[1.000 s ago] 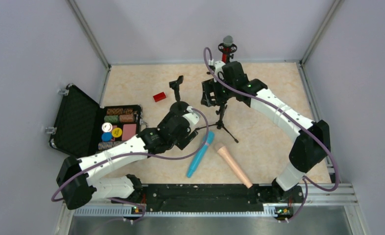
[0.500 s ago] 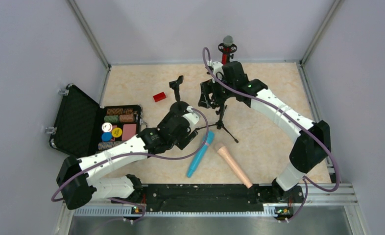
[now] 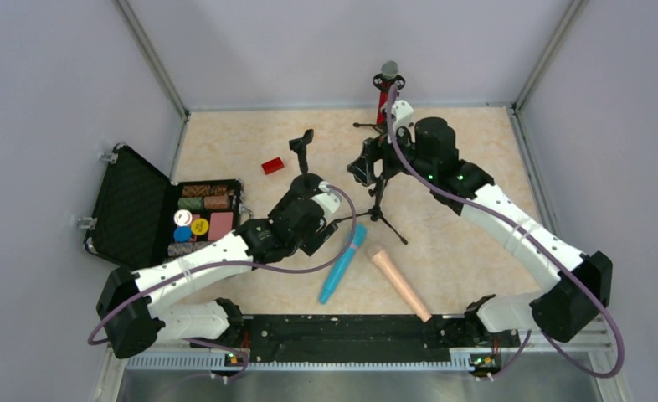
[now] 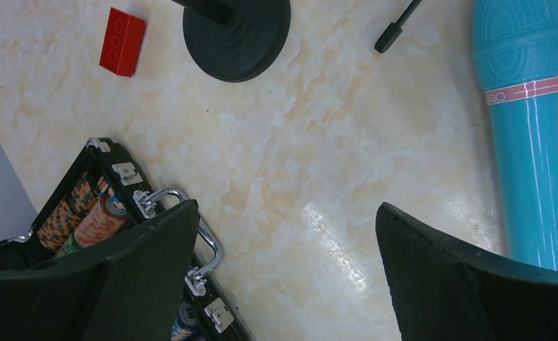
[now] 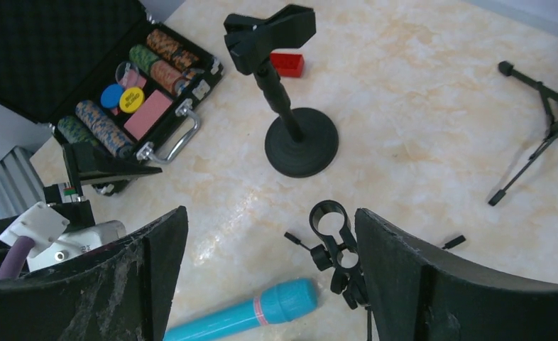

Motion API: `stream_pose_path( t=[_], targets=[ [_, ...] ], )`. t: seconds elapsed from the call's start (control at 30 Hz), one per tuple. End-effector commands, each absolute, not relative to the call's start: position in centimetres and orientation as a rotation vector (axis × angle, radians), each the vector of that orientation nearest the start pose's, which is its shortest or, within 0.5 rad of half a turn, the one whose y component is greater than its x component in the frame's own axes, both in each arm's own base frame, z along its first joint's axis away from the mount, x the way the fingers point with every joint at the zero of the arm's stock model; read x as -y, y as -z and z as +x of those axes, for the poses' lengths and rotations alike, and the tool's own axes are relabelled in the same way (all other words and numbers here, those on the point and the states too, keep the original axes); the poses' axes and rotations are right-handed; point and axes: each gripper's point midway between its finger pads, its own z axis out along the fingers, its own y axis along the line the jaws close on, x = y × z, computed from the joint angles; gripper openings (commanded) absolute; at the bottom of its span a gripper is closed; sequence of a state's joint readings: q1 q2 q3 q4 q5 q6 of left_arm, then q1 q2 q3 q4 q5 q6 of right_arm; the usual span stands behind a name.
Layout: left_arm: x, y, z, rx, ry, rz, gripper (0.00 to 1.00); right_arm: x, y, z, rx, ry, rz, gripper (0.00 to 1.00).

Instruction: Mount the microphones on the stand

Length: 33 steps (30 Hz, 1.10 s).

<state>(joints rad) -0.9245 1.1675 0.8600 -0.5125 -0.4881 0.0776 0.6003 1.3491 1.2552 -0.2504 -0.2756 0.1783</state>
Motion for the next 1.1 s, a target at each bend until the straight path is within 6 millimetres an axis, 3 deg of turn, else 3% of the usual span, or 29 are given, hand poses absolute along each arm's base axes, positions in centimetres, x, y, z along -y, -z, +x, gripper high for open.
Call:
stream_pose_path(
  t=[0.0, 0.57, 1.07],
  targets=[
    [18.1, -15.0, 24.5, -2.076, -0.151, 0.878, 0.99, -27.4, -32.9, 31.9, -1.718, -0.765, -0.511, 0.85],
    [17.3, -15.2, 24.9, -2.067, -0.212, 0.857, 0.99, -21.8, -28.3, 31.5, -1.842, -0.993, -0.316, 0.86],
    [17.1, -15.4, 25.1, -2.062, -0.230, 0.844, 0.99, -21.1, -26.9, 31.2, -1.890, -0.981, -0.307, 0.85]
  ],
)
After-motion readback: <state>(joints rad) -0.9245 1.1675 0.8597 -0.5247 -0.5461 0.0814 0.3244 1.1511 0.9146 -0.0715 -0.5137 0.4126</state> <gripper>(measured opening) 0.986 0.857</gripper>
